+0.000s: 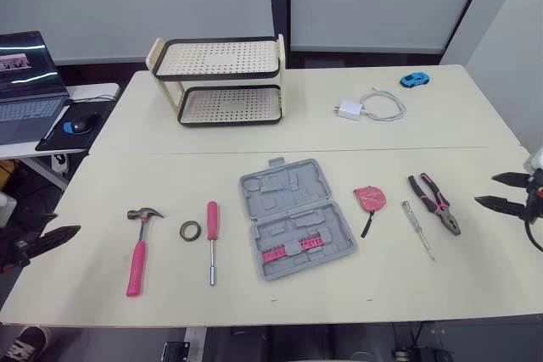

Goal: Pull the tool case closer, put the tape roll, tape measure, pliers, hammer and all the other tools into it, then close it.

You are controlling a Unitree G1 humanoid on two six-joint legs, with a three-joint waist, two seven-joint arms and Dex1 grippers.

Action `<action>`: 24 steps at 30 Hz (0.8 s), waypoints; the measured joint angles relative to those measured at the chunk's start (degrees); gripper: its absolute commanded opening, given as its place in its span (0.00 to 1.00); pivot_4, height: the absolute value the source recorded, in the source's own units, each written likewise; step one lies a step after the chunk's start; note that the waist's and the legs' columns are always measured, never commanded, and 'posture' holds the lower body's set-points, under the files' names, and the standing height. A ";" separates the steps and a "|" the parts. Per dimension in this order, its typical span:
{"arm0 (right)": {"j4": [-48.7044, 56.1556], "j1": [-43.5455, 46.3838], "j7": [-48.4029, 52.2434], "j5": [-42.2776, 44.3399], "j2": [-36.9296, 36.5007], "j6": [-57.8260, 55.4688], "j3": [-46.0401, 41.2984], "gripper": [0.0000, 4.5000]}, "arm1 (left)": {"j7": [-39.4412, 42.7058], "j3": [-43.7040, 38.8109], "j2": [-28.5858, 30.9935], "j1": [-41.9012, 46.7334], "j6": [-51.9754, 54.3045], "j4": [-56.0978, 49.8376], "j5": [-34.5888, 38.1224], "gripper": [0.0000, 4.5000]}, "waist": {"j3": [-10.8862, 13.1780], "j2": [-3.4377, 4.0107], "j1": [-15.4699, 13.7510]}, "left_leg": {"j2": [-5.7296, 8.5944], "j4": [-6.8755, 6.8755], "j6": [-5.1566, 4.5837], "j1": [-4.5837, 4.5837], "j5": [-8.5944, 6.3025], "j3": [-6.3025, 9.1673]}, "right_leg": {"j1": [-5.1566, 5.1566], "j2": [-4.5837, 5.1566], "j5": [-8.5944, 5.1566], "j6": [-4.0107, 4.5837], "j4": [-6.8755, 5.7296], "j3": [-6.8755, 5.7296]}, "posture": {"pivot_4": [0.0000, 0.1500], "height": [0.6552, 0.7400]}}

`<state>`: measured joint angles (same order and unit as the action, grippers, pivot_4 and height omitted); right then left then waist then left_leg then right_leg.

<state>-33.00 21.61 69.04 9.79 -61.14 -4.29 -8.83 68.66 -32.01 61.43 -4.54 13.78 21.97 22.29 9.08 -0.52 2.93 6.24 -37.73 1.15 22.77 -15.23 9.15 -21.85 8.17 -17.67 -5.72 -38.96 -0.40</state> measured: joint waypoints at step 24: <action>20.49 12.56 -10.40 -20.68 21.89 -10.12 30.56 0.01 | -15.68 40.55 -20.68 13.21 10.95 -27.56 -12.31 0.00 | 0.06 -0.12 -1.12 | 0.06 -0.16 0.21 0.11 0.12 0.05 | 0.00 -0.01 0.02 0.02 0.00 -0.02 | 1.00 1.00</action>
<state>-12.51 34.18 58.64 -10.89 -39.25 -14.41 21.73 52.98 8.54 40.74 8.67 24.74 -5.59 9.98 9.14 -0.64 1.82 6.30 -37.89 1.36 22.88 -15.11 9.21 -21.85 8.16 -17.65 -5.69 -38.96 -0.42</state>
